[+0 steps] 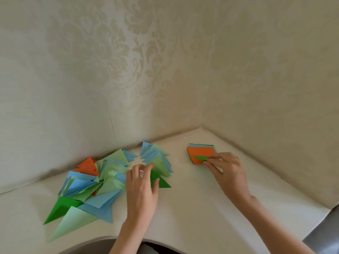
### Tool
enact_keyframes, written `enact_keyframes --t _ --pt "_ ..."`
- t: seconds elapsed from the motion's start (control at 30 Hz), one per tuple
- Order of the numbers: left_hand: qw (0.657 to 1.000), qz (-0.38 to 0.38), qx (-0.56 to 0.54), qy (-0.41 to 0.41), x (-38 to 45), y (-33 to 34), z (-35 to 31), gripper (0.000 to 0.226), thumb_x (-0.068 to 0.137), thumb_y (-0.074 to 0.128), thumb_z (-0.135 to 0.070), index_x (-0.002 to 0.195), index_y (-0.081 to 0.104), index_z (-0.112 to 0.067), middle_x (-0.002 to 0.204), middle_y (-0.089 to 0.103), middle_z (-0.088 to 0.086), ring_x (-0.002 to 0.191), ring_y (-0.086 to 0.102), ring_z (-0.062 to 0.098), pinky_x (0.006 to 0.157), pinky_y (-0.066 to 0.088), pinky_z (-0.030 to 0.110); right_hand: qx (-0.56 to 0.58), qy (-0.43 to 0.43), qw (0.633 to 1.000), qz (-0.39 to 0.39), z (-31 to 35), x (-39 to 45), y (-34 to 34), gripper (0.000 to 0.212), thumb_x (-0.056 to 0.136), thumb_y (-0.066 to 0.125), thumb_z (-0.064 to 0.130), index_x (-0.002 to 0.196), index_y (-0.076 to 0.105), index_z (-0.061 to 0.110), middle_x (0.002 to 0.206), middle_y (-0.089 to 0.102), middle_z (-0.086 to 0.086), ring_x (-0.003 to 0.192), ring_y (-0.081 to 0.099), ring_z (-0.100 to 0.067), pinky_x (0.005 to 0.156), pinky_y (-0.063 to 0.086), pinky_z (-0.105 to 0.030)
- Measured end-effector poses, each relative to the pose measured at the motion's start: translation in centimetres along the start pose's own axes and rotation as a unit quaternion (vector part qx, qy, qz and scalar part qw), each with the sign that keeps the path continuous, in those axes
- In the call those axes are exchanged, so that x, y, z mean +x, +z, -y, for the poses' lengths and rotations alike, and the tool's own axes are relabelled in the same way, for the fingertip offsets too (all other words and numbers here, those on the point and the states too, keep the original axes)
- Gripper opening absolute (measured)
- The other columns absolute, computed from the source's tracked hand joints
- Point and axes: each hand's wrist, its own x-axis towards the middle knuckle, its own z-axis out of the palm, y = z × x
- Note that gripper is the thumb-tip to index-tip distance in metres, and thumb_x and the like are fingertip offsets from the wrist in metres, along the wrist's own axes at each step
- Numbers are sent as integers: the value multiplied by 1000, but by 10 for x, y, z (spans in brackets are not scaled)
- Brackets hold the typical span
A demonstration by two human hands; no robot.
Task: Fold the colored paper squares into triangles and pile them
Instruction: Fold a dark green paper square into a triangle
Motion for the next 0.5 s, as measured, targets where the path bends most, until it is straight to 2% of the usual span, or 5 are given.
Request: enact_keyframes --t 0.13,0.3,0.43,0.5 --pt "996 -11 -81 43 -2 2 -24 42 73 76 -5 111 61 -12 102 53 2 91 43 19 78 46 33 9 -46 999 -1 14 -22 -16 13 83 69 30 80 76 19 89 69 8 80 62 -19 64 45 -36" --pt "970 100 -182 123 -15 23 -45 36 78 69 -3 110 59 -17 107 53 -7 103 51 10 92 40 19 16 -59 995 84 18 -52 -15 22 87 58 42 82 75 29 88 66 15 81 60 -12 64 47 -34" --pt "957 182 -194 114 -24 37 -45 42 81 61 -7 120 55 -22 111 56 -9 106 53 7 93 42 19 9 -34 989 141 18 -63 -13 20 83 58 44 79 73 32 87 64 19 83 59 -6 62 50 -35" --pt "955 203 -191 105 -23 40 -42 40 84 59 -12 122 54 -22 108 57 -8 104 54 7 92 43 20 18 1 985 169 18 -63 -13 20 80 58 47 79 73 33 87 64 21 83 58 -3 65 49 -31"
